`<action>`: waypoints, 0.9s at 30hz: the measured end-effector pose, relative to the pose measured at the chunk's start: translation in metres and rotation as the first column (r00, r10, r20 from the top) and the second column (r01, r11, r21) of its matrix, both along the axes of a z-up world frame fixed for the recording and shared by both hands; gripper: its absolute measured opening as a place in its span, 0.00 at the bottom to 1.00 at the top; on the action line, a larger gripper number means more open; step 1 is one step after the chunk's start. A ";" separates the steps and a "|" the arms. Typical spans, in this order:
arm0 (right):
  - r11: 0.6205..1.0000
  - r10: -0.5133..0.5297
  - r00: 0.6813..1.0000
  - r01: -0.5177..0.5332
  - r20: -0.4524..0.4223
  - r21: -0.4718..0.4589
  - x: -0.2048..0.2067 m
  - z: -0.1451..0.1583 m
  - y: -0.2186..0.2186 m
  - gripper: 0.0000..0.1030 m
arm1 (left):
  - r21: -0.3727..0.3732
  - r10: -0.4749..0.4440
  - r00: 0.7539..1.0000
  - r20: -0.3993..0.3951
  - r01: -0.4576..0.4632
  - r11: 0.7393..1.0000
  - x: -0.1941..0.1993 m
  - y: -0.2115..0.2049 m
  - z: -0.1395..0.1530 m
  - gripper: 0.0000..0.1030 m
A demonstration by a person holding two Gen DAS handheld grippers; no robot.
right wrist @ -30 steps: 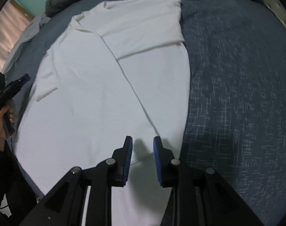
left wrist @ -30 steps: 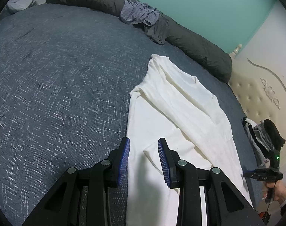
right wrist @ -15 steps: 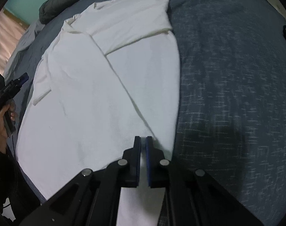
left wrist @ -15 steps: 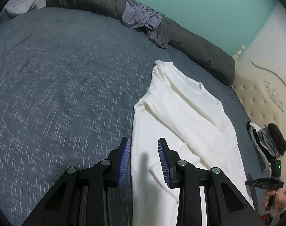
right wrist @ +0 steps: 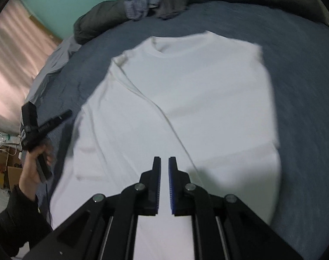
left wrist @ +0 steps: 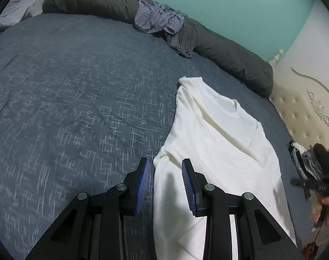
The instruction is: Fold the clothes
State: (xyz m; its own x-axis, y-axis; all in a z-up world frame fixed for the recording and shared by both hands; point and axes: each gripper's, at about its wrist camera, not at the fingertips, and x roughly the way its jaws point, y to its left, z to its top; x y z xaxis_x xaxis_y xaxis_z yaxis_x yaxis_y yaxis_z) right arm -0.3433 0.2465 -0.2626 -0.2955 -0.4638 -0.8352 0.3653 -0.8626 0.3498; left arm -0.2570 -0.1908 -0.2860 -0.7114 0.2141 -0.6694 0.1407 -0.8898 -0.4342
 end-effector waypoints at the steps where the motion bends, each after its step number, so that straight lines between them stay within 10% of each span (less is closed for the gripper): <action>1: 1.000 0.015 1.000 -0.015 -0.007 0.002 -0.008 -0.005 -0.010 0.07 | 0.000 -0.007 1.000 0.004 0.007 1.000 -0.004 0.000 -0.002 0.33; 7: 0.996 0.090 0.995 -0.090 -0.050 -0.002 -0.062 -0.002 -0.076 0.22 | 0.026 -0.029 0.999 0.017 0.029 0.999 -0.023 -0.001 -0.013 0.33; 27: 0.975 0.184 0.982 -0.176 -0.049 0.135 -0.192 -0.020 -0.247 0.23 | 0.045 -0.044 0.999 0.030 0.042 0.998 -0.027 -0.007 -0.033 0.23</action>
